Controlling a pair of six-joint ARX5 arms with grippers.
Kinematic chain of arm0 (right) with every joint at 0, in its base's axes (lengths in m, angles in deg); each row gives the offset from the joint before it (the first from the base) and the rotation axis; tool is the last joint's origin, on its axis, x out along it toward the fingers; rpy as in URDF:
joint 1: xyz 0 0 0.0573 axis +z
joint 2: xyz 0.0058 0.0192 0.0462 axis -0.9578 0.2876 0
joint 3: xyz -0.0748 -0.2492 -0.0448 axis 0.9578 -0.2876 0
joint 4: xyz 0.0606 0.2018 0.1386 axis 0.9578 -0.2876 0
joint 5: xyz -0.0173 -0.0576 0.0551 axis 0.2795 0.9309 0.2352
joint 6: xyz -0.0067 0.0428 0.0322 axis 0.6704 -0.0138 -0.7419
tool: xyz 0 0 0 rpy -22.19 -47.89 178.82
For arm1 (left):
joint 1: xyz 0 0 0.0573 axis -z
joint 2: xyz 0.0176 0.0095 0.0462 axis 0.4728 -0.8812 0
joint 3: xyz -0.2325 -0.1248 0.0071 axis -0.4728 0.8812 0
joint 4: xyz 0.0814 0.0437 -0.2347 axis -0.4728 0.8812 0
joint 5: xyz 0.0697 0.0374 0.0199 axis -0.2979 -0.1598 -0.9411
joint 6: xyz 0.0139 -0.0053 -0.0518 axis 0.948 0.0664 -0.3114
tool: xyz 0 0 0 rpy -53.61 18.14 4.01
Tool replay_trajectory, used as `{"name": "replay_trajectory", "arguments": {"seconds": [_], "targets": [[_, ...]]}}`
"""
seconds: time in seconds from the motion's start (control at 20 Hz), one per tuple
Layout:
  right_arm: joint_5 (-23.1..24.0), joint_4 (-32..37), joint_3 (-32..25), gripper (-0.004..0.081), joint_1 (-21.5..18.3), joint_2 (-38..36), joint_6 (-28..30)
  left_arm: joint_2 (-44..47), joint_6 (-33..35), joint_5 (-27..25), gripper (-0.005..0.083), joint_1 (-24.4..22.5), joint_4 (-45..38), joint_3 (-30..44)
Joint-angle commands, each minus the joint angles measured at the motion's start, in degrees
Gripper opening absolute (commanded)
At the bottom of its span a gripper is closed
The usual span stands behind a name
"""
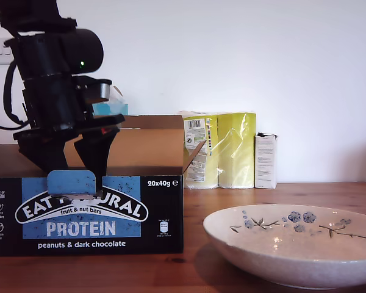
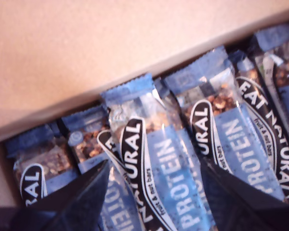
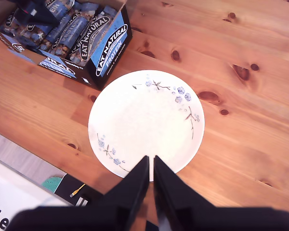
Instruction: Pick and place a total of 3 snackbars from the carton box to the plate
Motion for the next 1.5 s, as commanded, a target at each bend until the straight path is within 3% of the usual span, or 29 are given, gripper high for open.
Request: {"name": "replay_trajectory", "arguments": {"seconds": [0.0,0.1,0.25,0.35,0.7,0.95,1.2,1.45], "targets": [[0.0,0.4,-0.4,-0.0013,0.2,-0.1,0.2,-1.5,-0.3,0.4,0.0548,0.1,-0.3,0.1],[0.0,0.4,-0.4,-0.0013,0.2,-0.1,0.2,-1.5,-0.3,0.7,0.0486,0.1,0.2,0.1],[0.0,0.5,-0.4,-0.0013,0.2,-0.1,0.2,-1.5,-0.3,0.7,0.0283,0.1,0.3,-0.5],[0.0,0.4,-0.4,-0.0013,0.2,-0.1,0.2,-1.5,-0.2,0.7,0.0214,0.1,1.1,-1.6],[0.1,0.6,-0.4,-0.0013,0.2,-0.5,0.1,-1.5,-0.2,0.7,0.021,0.1,10.8,-10.8],[2.9,-0.2,-0.4,-0.0013,0.2,-6.1,-0.1,-1.1,-0.2,1.1,0.021,1.5,18.7,-20.0],[5.3,-3.8,-0.4,-0.0013,0.2,-11.0,-1.1,-0.7,0.0,4.2,0.021,10.7,16.3,-23.8],[6.0,-7.3,-0.4,-0.0013,0.2,-14.7,-1.4,-0.8,0.0,4.2,0.021,23.3,4.5,-23.8]]}}
